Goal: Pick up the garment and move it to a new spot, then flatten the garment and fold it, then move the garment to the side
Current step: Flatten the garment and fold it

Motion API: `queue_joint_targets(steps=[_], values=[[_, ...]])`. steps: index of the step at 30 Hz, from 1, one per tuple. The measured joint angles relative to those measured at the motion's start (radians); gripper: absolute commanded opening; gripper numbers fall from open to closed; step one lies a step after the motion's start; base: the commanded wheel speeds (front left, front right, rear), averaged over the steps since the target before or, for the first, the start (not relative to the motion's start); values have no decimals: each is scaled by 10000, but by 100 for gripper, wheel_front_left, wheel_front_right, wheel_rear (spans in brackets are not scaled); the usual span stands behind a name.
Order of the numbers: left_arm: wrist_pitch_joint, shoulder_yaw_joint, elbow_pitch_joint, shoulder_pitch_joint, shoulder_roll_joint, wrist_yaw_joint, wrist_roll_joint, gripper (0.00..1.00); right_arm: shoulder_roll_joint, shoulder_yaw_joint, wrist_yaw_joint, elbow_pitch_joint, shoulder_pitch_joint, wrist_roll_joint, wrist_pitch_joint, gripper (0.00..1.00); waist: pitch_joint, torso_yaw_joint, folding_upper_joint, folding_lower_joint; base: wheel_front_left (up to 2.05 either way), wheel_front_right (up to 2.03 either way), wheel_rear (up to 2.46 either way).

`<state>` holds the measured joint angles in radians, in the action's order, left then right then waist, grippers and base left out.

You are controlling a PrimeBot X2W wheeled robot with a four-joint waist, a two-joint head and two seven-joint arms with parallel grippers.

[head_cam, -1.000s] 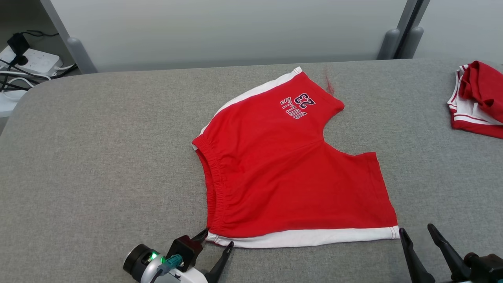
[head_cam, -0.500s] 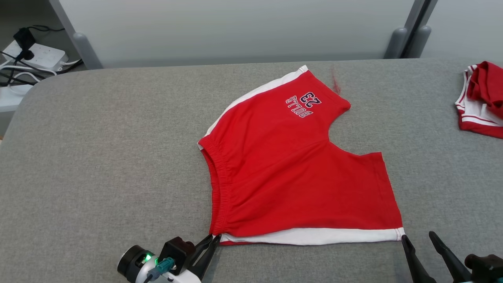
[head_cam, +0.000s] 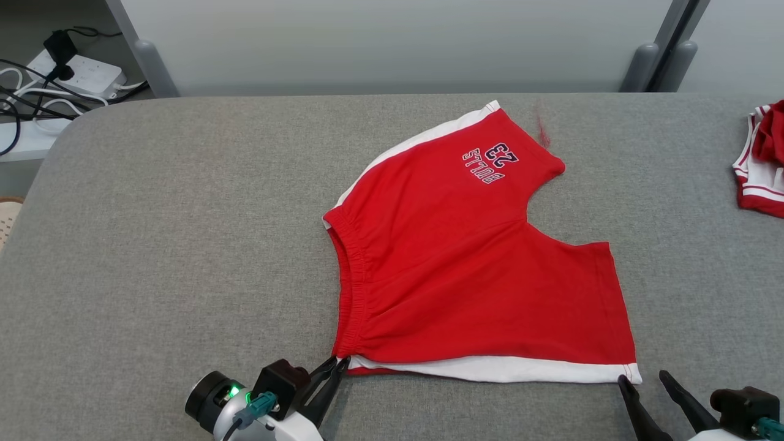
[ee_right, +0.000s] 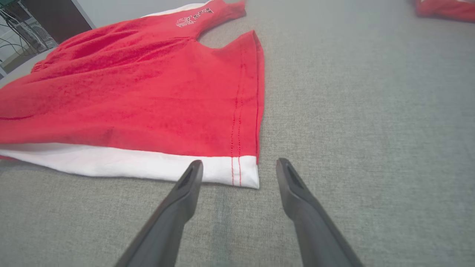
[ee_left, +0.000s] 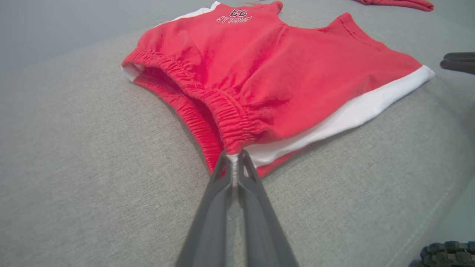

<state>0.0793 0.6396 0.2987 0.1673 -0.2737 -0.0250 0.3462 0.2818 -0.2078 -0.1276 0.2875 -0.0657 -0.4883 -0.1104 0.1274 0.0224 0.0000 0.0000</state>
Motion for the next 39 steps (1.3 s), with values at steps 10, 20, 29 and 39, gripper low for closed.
queue_joint_targets(steps=[10, 20, 29, 39], values=[[-86, 61, -295, 1, -142, 4, 10, 0, -19, -359, 0, 650, 547, -234, 77, 70, 147, 41, 0, 0, 0, 0, 0], [-142, 111, -504, 1, -268, 88, 67, 0, -46, -895, 0, 1392, 1082, -673, 56, 0, 232, 21, 0, 0, 0, 0, 0], [-431, 132, -1141, -2, -410, 144, 184, 0, 520, -771, 0, 855, 1122, -938, 90, 0, 147, -99, 0, 0, 0, 0, 0], [-2320, 121, -3699, -881, -1400, 531, 539, 0, 1131, 307, 0, -2169, -582, -1227, 2228, 0, -50, -197, 0, 0, 0, 0, 0]])
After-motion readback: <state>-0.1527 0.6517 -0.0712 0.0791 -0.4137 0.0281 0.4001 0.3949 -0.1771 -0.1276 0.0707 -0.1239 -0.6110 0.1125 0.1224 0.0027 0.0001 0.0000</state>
